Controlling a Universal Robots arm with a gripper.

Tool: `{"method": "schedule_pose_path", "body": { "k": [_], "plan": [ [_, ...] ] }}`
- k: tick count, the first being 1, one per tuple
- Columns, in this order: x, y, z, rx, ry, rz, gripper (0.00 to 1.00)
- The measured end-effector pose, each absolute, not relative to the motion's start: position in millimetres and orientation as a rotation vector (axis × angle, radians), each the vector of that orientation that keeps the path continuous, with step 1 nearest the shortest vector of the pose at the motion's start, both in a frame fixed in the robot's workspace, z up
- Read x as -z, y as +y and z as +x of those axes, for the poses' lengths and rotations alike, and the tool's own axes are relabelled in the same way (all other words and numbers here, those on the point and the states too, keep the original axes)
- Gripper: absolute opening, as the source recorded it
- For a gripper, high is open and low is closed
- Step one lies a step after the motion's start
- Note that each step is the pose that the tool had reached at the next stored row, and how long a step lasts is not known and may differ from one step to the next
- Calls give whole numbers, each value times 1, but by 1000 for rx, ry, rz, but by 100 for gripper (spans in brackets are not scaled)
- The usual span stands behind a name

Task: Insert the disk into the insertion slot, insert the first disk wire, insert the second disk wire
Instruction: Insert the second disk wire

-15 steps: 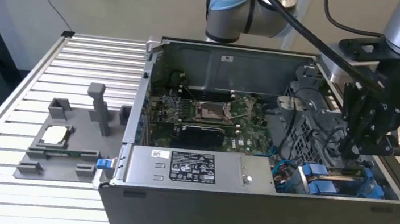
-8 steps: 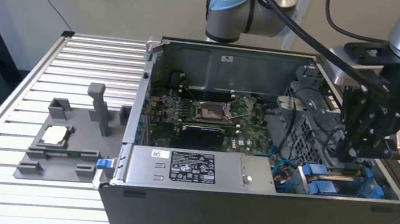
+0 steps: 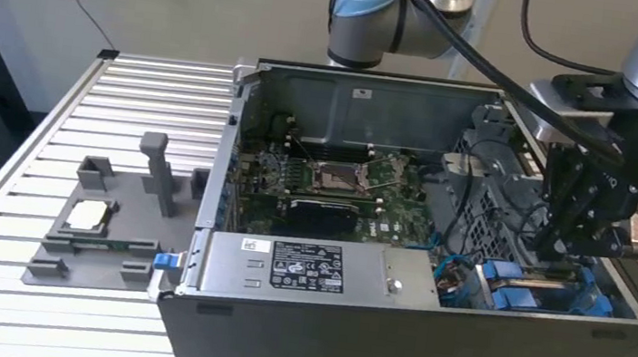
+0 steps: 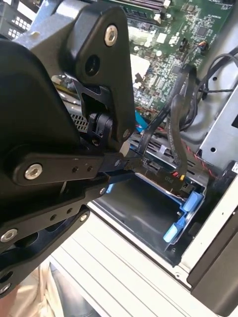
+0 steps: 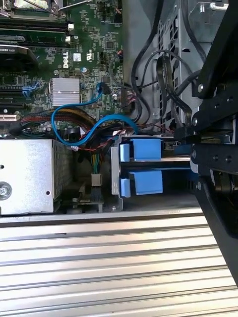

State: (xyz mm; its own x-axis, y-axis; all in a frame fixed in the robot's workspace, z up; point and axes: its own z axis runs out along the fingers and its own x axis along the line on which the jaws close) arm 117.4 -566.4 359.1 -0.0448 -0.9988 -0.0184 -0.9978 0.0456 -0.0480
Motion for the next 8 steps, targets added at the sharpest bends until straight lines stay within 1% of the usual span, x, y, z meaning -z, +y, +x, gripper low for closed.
{"method": "schedule_pose_path", "body": {
  "k": [8],
  "plan": [
    [-357, -566, 119, 27, 2241, -2141, 16]
  ]
}}
